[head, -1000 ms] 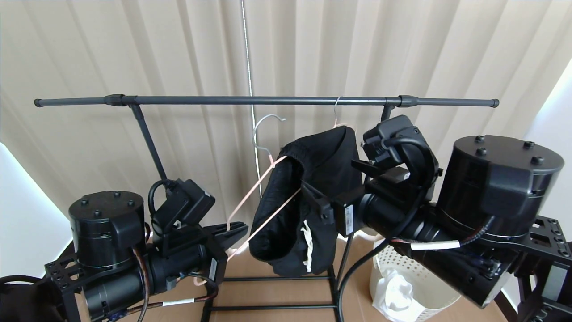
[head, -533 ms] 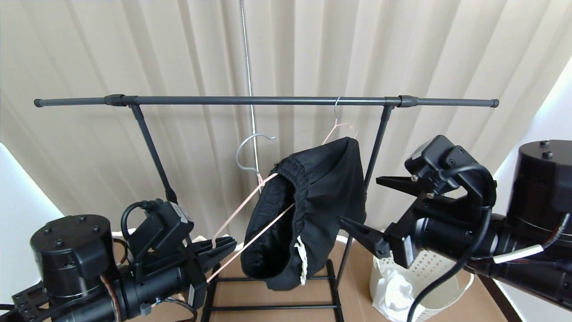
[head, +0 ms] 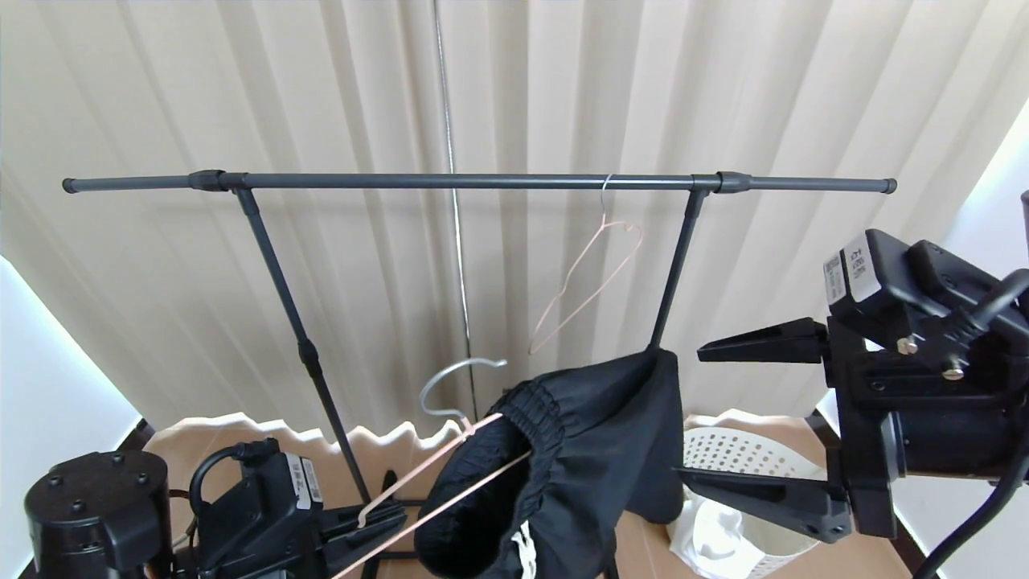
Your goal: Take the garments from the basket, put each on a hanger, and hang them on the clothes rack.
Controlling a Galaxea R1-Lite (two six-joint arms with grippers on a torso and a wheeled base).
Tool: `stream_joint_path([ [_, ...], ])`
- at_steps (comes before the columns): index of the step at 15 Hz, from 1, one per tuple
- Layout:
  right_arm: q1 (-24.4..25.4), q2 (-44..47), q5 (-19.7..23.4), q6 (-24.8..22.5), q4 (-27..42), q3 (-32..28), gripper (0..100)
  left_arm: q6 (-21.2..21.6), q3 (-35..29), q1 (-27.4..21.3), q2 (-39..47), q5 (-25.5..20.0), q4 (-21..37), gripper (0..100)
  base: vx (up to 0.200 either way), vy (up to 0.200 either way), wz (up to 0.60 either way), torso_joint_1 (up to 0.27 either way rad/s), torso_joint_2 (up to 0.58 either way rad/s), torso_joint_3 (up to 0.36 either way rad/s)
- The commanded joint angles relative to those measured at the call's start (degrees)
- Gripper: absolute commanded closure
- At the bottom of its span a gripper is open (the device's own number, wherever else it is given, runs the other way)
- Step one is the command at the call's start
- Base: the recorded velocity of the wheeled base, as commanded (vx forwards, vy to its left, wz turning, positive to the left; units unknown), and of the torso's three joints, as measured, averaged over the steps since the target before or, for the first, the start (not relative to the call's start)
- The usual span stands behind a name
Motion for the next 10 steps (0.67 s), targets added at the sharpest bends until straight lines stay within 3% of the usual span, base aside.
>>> stream_joint_path([
  [1, -2.7, 2.4, 4.1, -4.5, 6.3, -5.4, 0, 2.4, 0.8, -0.2, 1.4, -0.3, 0.0, 100, 0.000, 0.000, 0.00, 0.000, 0.00, 0.000],
  [2, -3.4, 4.4, 6.8, -7.5, 10.7, -8.1, 0, 3.4, 0.9, -0.3, 2.2, -0.3, 0.0, 100, 0.000, 0.000, 0.00, 0.000, 0.00, 0.000],
  [3, -3.4, 4.4, 6.8, -7.5, 10.7, -8.1, 0, 3.4, 0.9, -0.3, 2.2, -0.3, 0.0, 100, 0.000, 0.000, 0.00, 0.000, 0.00, 0.000],
  [4, -6.2, 8.6, 11.8, -14.9, 16.4, -12.4, 0, 3.7, 0.9, -1.3, 2.8, -0.4, 0.0, 100, 0.000, 0.000, 0.00, 0.000, 0.00, 0.000],
  [6, -8.4, 12.6, 15.8, -21.3, 20.6, -16.2, 0, 3.7, 0.9, -1.3, 2.8, -0.7, 0.0, 100, 0.000, 0.000, 0.00, 0.000, 0.00, 0.000],
  [7, -10.3, 16.8, 18.4, -27.5, 25.7, -21.0, 0, 3.7, 0.9, -1.3, 2.8, -1.5, 0.0, 100, 0.000, 0.000, 0.00, 0.000, 0.00, 0.000],
  [9, -12.0, 21.5, 18.9, -34.1, 35.0, -28.7, 0, 3.7, 0.8, -1.3, 2.8, -1.6, 0.0, 100, 0.000, 0.000, 0.00, 0.000, 0.00, 0.000],
  [10, -12.0, 23.3, 18.8, -34.7, 39.2, -32.4, 0, 3.7, 0.7, -1.6, 2.8, -1.6, 0.0, 100, 0.000, 0.000, 0.00, 0.000, 0.00, 0.000],
])
